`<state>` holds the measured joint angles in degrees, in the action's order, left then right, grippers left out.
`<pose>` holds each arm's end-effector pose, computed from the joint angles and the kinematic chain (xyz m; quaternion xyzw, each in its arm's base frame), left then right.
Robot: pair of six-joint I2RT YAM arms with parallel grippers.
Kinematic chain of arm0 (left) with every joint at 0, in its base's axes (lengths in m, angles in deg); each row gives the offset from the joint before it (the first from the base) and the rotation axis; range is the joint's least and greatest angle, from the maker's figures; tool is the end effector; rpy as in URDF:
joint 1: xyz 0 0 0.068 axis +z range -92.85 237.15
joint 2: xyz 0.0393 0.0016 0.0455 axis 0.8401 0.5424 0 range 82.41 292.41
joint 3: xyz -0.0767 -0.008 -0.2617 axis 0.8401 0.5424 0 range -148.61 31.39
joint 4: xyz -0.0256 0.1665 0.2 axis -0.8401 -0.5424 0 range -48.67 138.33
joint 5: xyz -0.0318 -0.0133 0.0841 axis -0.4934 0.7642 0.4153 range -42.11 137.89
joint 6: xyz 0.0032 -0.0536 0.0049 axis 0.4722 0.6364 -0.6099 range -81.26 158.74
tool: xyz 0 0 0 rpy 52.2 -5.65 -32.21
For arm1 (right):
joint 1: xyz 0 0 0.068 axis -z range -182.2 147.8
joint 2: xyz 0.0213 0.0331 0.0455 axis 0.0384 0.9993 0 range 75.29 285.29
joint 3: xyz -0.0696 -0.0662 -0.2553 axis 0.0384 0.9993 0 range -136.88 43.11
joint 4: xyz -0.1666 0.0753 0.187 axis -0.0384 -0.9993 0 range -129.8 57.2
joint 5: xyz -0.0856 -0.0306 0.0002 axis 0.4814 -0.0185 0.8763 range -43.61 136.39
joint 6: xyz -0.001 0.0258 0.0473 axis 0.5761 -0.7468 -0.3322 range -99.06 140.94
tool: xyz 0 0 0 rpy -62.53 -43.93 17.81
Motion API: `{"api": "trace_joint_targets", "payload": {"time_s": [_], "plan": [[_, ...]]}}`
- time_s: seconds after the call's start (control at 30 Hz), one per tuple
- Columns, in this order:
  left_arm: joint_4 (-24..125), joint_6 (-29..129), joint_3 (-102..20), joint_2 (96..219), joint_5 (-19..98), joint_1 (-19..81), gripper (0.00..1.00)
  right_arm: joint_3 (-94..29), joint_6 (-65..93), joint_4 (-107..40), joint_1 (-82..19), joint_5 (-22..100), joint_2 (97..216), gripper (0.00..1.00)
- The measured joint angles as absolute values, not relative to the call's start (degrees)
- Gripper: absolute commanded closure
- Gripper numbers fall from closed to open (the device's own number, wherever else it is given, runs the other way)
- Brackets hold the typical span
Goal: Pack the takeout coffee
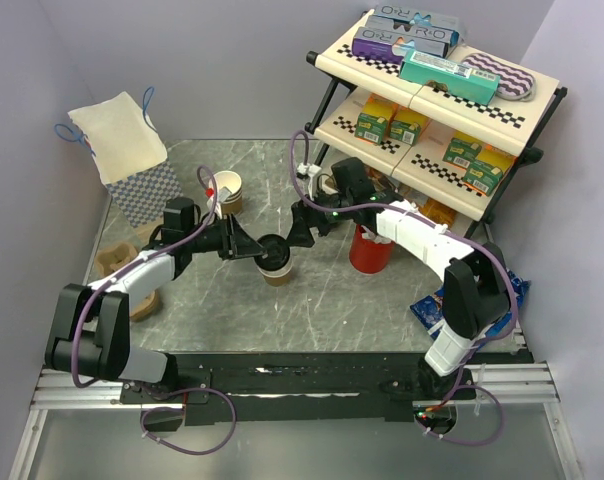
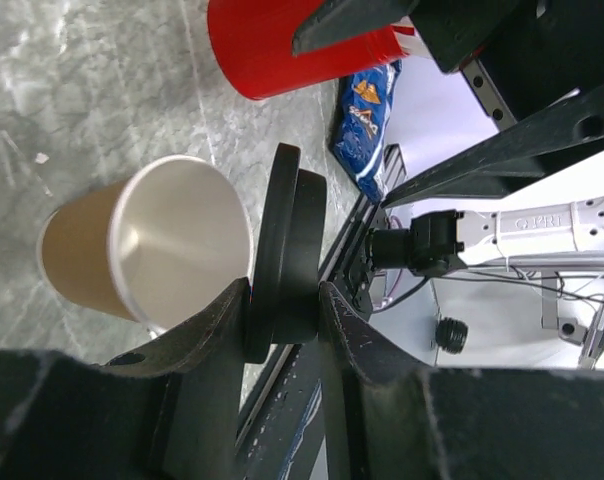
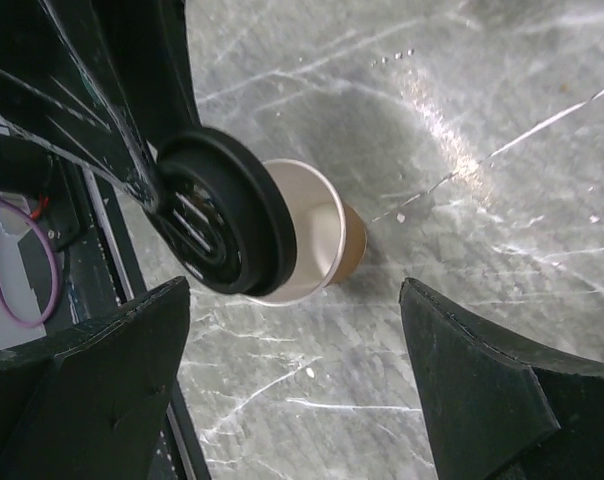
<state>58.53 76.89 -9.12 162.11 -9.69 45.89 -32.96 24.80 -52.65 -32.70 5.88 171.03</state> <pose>0.2707 -0.0845 0.2197 0.0622 0.7913 -0.5629 0.2306 0.3116 0.2104 0.2859 -0.3917 0.7671 0.3969 0.3171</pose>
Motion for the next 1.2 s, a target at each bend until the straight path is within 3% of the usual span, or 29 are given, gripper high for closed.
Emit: {"api": "trace_joint_targets", "payload": {"time_s": [0.67, 0.9, 1.2], "plan": [[55.0, 76.4, -9.1, 162.9, -6.1, 46.6, 0.61, -34.6, 22.9, -53.0, -35.0, 5.9, 177.1, 0.09], [52.3, 74.1, -9.1, 162.9, -3.5, 46.6, 0.49, -35.8, 22.4, -53.4, -35.2, 6.4, 178.6, 0.09], [48.6, 70.0, -11.0, 162.9, 0.1, 46.6, 0.44, -36.5, 21.8, -53.4, -35.6, 6.8, 180.7, 0.09]]}}
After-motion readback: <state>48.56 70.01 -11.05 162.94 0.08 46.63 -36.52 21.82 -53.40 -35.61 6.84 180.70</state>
